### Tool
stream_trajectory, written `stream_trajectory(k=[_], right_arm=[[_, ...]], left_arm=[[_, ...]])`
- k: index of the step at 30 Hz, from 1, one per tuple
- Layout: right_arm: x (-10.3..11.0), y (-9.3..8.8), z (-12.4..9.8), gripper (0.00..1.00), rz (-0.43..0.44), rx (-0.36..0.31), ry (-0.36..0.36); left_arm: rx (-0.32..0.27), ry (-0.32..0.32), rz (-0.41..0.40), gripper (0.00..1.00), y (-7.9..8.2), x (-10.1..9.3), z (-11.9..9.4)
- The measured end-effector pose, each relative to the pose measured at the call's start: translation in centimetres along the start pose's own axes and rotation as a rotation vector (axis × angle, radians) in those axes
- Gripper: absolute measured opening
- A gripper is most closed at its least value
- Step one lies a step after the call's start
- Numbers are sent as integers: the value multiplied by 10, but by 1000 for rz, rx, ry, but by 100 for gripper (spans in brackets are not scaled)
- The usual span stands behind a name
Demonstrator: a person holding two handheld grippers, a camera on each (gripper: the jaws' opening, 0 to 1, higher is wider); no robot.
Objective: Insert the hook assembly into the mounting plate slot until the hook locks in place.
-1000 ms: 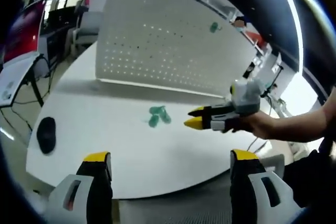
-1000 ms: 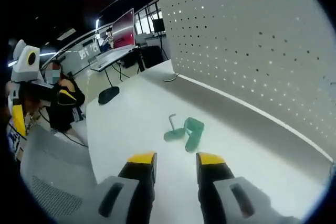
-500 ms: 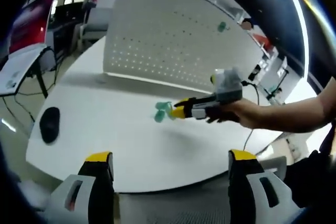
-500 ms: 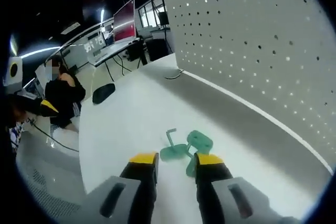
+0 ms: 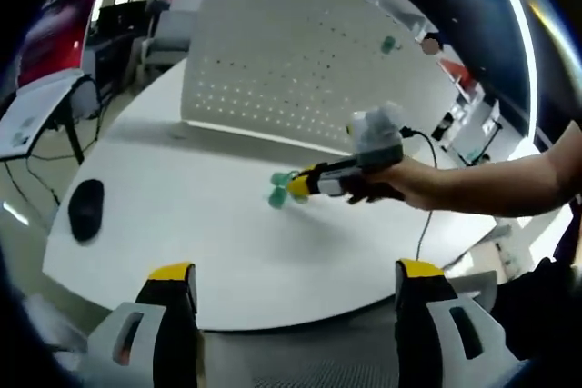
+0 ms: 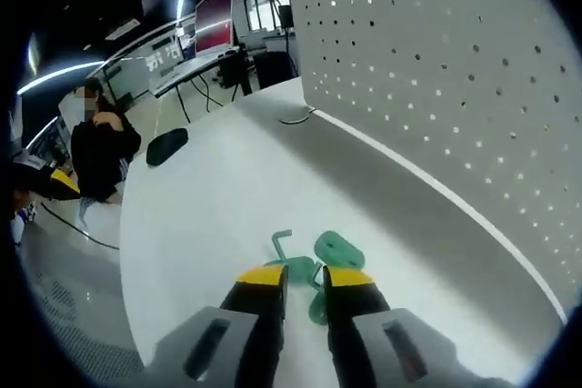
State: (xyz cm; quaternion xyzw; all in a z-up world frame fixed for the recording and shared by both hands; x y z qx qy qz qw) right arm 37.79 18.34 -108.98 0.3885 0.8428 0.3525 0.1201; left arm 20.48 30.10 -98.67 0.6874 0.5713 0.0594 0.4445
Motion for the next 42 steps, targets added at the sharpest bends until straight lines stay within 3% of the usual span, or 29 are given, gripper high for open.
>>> stream_trajectory(k=[2,15,19,26,31,36,42], right_arm=[[-1,0,-1,3,-18,3,-5],[-14,-7,-20,0,-5,-6,-42],[-17,-2,-32,0,14,-40,-58],[-13,20,-72,0,65,-160,-77],[-8,39,-108,0,151,-283,-76],[8,55,-148,0,295,-398,-39],[30,69,-189,0,345,-512,2]], left_arm=[[3,-3,4,91,0,-2,1],[-16,-9,10,92,8,-3,3],[-24,-22,19,91,13,-9,4],[-30,-38,58,91,23,-16,4],[-59,-39,67,91,37,-18,0],[-110,-58,68,90,55,-29,-1],[-116,-85,100,86,65,-43,1]])
Point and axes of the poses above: the point that each gripper's makers call its tool centre point, and the gripper's own axes: z roughly forward along the fingers, x roughly to its left, y roughly out of its top, the point moved 3 cm from there along -z, roughly backward along the fingers, and after that the axes turned 4 degrees about -y, right-handed, at the moved point
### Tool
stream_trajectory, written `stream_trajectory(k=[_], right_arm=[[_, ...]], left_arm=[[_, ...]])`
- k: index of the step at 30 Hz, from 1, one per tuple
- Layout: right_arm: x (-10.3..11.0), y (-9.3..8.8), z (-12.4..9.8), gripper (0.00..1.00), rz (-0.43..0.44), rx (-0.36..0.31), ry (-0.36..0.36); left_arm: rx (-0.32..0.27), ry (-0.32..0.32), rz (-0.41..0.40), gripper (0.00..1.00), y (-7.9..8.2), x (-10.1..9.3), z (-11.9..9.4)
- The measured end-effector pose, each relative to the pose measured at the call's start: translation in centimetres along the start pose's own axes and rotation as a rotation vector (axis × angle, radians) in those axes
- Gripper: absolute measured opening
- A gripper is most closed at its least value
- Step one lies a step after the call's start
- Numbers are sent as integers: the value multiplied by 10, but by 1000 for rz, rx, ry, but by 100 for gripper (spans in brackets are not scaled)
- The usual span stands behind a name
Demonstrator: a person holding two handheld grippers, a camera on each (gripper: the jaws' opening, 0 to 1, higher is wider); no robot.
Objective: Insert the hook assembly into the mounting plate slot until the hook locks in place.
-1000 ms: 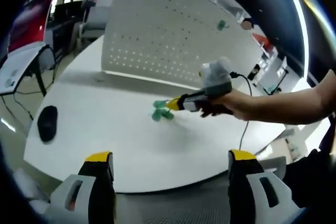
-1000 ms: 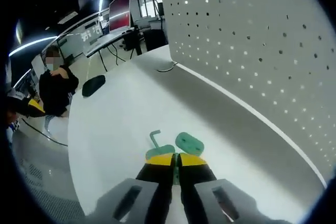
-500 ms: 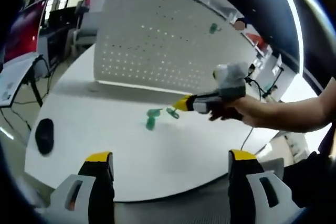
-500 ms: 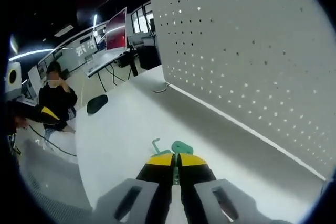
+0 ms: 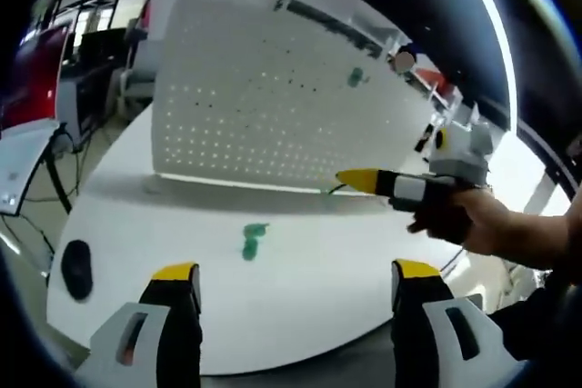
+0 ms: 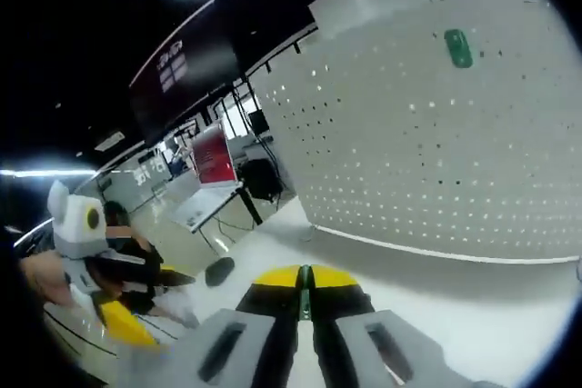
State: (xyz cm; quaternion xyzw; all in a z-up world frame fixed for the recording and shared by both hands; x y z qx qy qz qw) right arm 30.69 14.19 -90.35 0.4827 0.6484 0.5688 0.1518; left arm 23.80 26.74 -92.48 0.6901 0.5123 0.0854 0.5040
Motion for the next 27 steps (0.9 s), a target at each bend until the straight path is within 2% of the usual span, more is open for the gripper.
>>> stream_trajectory(k=[3,5,7,9,10,12,17,20,24,27], right_arm=[[14,8,-15,0,73,-46,23],[18,9,-21,0,62,-51,28],[27,11,-29,0,58,-73,36],[34,11,-36,0,68,-85,47],[37,11,-40,0,75,-98,49],[42,11,-45,0,90,-109,57],[55,8,-52,0,76,-134,67],[62,7,-54,0,76,-144,80],[69,10,-54,0,59,-153,102],[73,13,-54,0,39,-158,109]], left_arm=[[-23,-32,-21,85,7,-7,1],[-38,-37,-35,85,10,-9,2],[-49,-56,-38,81,13,-14,2],[-58,-93,-52,76,15,-21,3],[-71,-136,-95,75,17,-29,4],[-93,-169,-131,73,21,-35,6],[-95,-197,-140,65,24,-44,9],[-96,-189,-113,62,25,-46,10],[-85,-204,-122,59,24,-49,10],[-83,-215,-122,53,24,-51,10]])
Point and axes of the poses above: the point that each gripper's makers call its tool centre point, and the gripper's own axes: z roughly forward along the fingers, x roughly to its left, y roughly out of its top, the point moved 3 cm from there along -z, roughly backward along the fingers, and after that the axes turned 4 degrees about -y, right-handed, at the moved point
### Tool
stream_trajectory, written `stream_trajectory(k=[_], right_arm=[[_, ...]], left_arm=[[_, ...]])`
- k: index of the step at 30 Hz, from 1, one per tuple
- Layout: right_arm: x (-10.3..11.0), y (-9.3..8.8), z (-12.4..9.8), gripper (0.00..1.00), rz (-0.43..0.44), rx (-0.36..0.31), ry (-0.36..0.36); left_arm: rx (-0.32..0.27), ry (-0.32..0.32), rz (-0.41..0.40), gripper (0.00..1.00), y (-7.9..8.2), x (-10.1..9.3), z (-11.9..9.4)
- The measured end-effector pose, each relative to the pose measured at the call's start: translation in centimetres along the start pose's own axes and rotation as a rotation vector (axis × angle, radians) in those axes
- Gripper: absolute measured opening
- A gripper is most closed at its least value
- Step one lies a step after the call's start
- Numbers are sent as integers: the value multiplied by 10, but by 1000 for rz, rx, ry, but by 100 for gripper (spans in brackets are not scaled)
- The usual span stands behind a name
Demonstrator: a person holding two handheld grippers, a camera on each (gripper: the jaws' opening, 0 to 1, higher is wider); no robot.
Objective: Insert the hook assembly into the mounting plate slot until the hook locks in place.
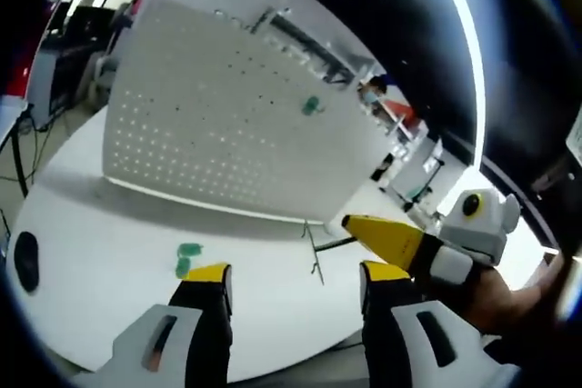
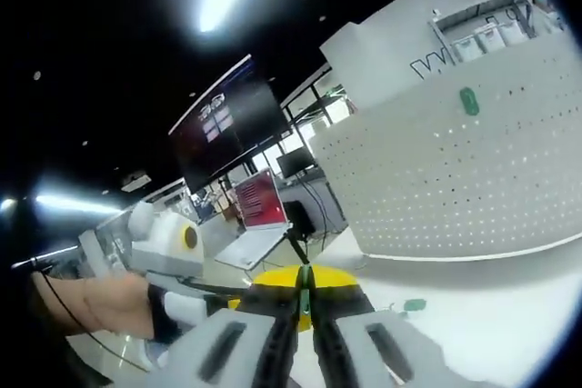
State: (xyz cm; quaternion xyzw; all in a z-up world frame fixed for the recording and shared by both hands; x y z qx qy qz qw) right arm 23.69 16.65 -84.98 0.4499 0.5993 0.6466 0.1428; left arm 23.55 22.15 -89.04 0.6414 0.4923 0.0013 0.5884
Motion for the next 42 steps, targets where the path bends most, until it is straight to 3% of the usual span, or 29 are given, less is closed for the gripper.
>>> stream_trajectory(k=[11,25,34,42], right_arm=[[16,1,0,0,-20,-29,13],[22,3,-5,0,-51,-57,-2],[22,2,-5,0,-71,-56,-9],[26,7,-8,0,-107,-82,-6]], left_arm=[[-74,-56,-73,27,8,-8,-5],[-65,-96,-93,9,4,-14,0],[-58,-111,-78,5,1,-16,1],[-72,-144,-130,3,6,-19,3]])
Point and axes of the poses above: the point that each gripper's makers call its tool centre point, and the gripper's own axes: z roughly forward along the fingers, x roughly to its left, y roughly out of its top, the point moved 3 cm from there along -z, roughly backward along the fingers, and after that the axes turned 4 degrees about -y, right-handed, at the moved point
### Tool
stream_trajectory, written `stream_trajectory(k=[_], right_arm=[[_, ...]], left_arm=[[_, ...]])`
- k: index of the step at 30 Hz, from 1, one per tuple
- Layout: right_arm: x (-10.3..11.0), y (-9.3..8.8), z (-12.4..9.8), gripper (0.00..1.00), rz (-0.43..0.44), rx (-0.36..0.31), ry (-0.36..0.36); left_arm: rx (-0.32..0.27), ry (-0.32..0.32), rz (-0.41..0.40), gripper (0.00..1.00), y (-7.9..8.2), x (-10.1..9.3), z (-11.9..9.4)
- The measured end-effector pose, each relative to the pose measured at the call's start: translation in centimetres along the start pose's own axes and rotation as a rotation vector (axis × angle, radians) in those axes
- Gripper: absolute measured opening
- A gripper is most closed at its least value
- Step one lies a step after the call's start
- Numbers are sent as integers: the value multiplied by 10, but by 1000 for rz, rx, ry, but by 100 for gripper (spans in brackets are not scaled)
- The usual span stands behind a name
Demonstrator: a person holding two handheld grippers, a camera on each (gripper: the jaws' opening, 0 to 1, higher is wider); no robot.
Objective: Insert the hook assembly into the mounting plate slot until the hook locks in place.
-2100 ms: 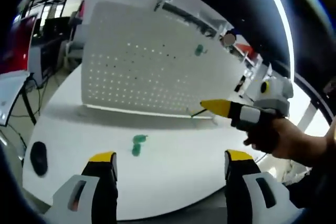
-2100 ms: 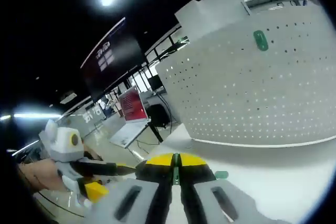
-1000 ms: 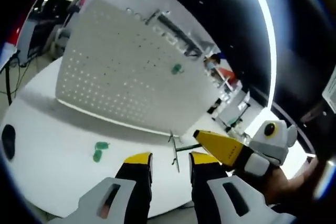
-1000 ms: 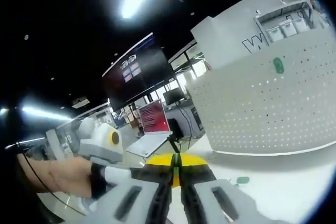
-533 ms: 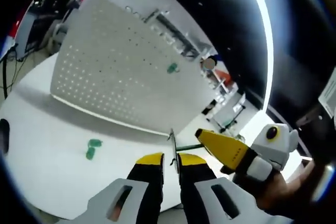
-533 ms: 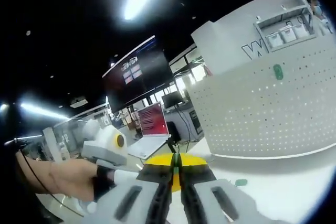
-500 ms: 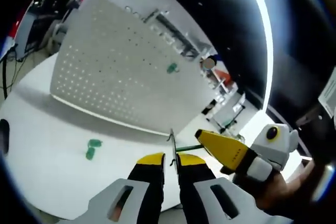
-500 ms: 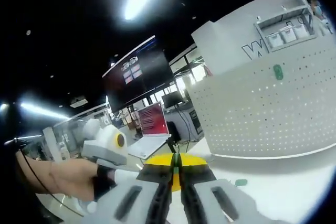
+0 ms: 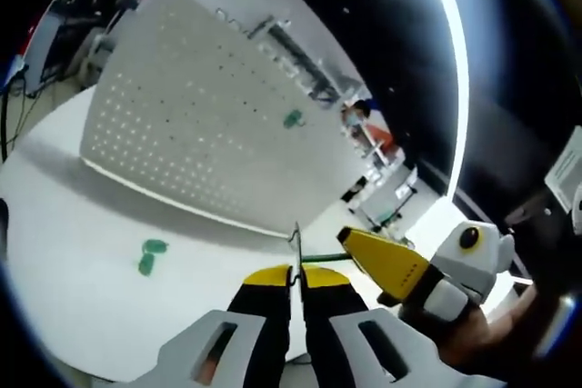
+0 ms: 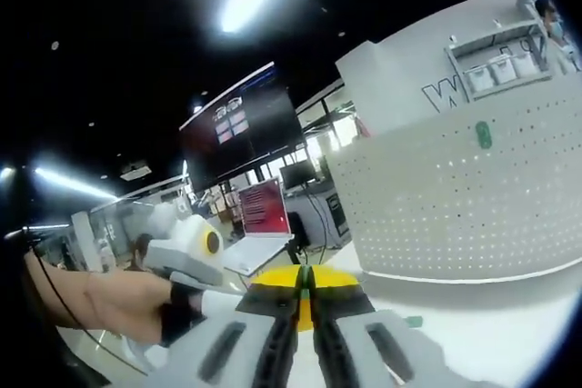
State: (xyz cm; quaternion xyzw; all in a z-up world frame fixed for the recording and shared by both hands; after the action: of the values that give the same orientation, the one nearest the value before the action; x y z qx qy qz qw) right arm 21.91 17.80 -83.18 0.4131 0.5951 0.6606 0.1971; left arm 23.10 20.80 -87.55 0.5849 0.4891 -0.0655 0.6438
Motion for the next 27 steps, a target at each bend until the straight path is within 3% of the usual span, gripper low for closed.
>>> stream_trajectory(k=[13,15,17,19,23,25,27], right_arm=[[-3,5,-3,2,-24,8,-8],[-3,9,-4,7,0,9,-6],[2,10,-6,8,67,29,37],[4,10,-5,8,68,47,57],[5,12,-3,8,49,54,62],[6,11,0,9,66,61,68],[6,11,2,9,78,65,68]], left_arm=[[37,53,134,1,9,-4,0],[30,75,172,1,13,-2,-2],[6,95,187,1,18,1,-5],[-12,118,216,1,22,5,-8],[-6,154,351,1,26,6,-12],[16,146,455,1,27,1,-11],[38,139,499,1,26,-3,-9]])
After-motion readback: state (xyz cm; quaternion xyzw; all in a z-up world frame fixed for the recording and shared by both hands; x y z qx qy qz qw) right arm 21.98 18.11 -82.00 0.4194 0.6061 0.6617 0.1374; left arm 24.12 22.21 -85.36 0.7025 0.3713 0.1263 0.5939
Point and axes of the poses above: the point that each gripper's makers call its tool centre point, and the gripper's own axes: z roughly forward along the fingers, x roughly to its left, y roughly out of its top, the point moved 3 cm from there along -z, roughly backward along the fingers, and after that the axes turned 4 degrees about -y, right-handed, at the moved point
